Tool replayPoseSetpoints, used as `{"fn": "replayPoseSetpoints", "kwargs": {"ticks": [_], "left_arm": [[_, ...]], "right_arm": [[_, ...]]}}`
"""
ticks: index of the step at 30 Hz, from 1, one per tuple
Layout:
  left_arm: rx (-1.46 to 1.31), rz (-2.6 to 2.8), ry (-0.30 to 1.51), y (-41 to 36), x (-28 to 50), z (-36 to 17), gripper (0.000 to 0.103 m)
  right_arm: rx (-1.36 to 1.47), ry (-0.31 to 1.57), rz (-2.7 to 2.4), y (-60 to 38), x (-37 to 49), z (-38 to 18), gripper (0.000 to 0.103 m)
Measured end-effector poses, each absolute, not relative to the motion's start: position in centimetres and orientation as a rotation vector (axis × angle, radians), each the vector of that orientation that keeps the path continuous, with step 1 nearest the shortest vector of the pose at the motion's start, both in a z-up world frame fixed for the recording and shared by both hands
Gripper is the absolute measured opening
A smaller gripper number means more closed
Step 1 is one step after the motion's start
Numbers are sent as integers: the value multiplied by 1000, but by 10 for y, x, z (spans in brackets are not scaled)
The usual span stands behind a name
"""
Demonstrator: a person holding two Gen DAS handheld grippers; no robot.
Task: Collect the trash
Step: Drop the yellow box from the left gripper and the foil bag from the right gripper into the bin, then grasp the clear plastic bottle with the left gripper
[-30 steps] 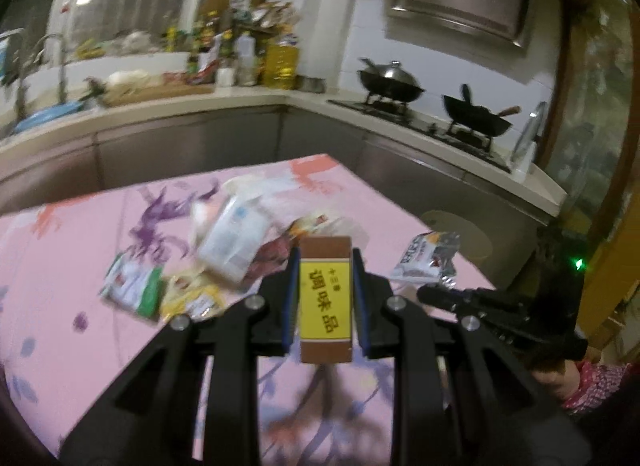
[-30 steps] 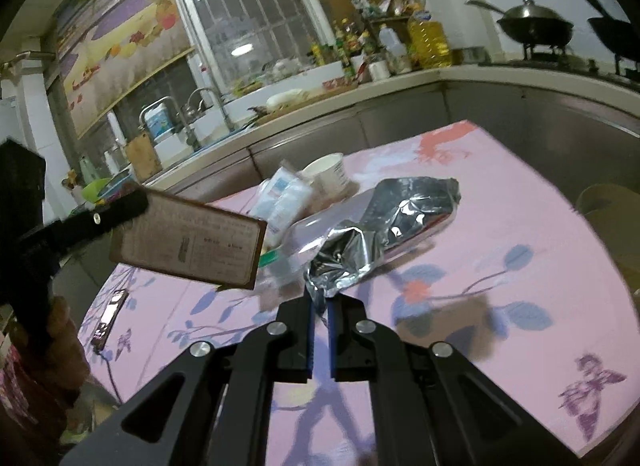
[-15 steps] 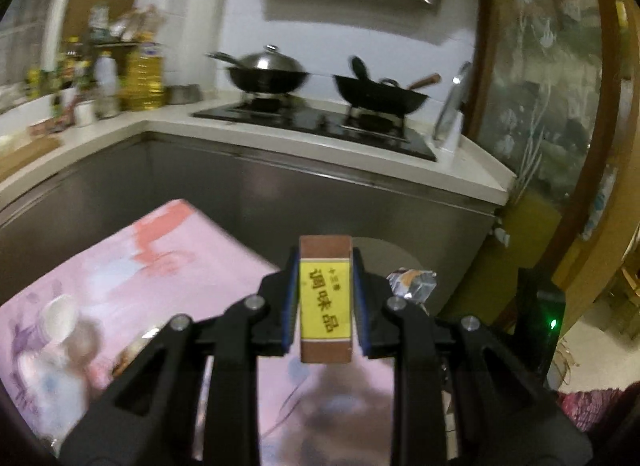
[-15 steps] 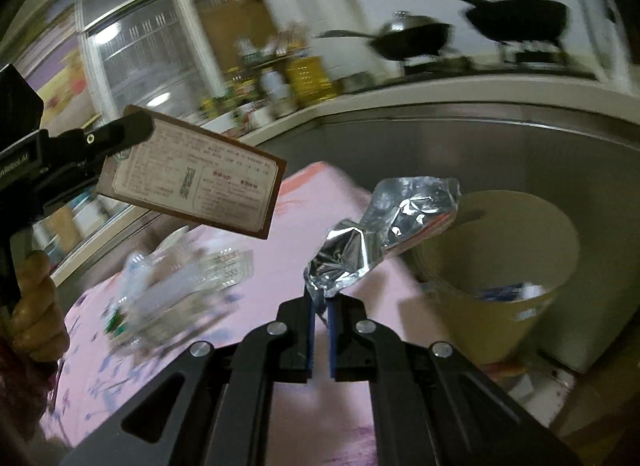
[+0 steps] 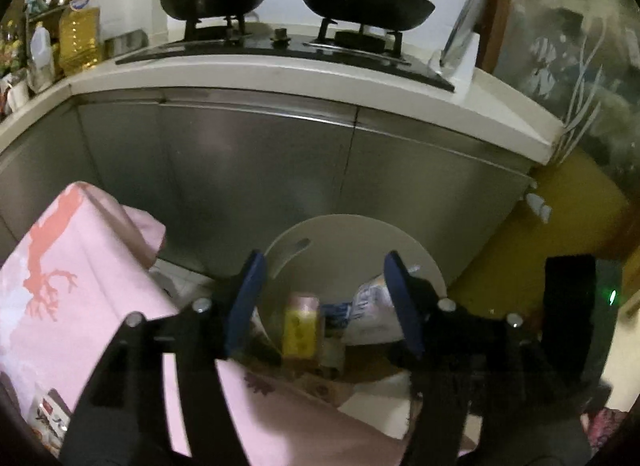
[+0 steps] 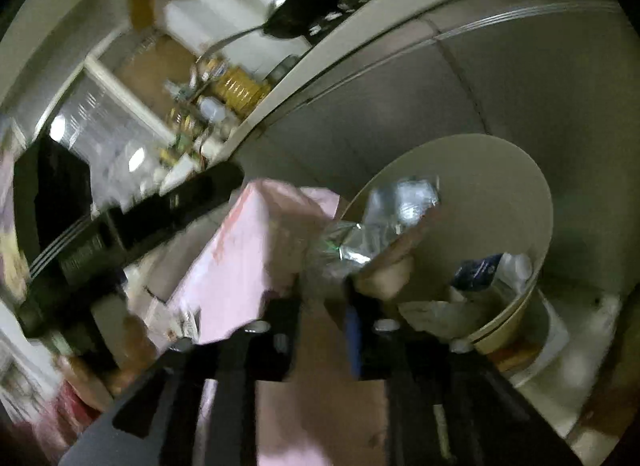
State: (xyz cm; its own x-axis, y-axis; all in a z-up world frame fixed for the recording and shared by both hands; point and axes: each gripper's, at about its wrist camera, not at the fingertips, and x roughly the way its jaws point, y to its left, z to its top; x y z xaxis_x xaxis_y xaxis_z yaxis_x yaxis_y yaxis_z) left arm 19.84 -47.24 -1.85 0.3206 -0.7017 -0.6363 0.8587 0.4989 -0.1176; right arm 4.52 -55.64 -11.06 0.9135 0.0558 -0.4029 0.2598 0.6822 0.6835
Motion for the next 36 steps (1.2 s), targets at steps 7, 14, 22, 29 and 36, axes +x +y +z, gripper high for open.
{"fn": "replayPoseSetpoints", "kwargs": {"ticks": [7, 14, 22, 29, 36], "left_arm": [[229, -1018, 687, -449, 192, -9, 60], [175, -992, 658, -386, 159, 9, 60], [209, -924, 688, -281, 103, -16, 63], [204, -769, 749, -169, 74, -45, 63], [63, -528, 738, -61, 94, -52, 69]], "right_arm": [[855, 302, -165, -571, 17, -99, 51], [870, 281, -118, -551, 14, -82, 51], [796, 354, 1, -489, 27, -72, 51], [753, 449, 110, -432, 57, -69, 51], [704, 548, 208, -377, 110, -61, 51]]}}
